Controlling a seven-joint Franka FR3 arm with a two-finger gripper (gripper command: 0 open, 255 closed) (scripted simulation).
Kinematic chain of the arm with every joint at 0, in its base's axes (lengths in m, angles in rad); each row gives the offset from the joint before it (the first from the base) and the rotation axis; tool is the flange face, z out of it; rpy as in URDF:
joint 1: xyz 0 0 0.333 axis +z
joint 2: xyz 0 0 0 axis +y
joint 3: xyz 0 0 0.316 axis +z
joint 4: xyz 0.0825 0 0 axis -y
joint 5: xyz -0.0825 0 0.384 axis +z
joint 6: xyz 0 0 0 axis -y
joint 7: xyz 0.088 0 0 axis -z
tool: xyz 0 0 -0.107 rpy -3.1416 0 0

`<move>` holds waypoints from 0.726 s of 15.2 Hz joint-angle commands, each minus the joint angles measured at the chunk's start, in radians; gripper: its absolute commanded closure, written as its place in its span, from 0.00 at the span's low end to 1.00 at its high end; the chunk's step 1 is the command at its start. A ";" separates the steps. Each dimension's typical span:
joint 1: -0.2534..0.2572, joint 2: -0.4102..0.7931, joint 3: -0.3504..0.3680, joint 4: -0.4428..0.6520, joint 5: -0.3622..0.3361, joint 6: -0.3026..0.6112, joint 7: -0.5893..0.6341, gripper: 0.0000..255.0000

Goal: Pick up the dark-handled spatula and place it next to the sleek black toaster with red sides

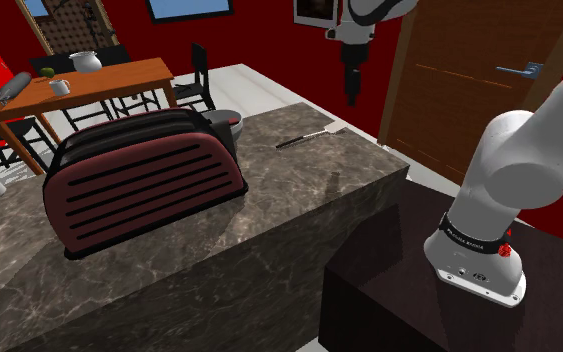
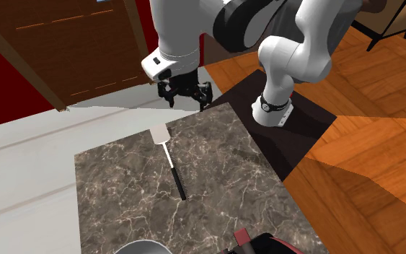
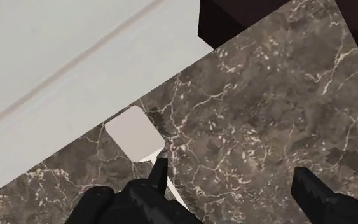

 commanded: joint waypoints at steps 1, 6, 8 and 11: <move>0.030 0.068 -0.035 0.015 0.018 0.063 -0.116 0.00; 0.103 0.257 -0.097 0.084 0.113 0.187 -0.400 0.00; 0.125 0.334 -0.108 0.118 0.166 0.225 -0.519 0.00; 0.143 0.446 -0.105 0.173 0.251 0.270 -0.693 0.00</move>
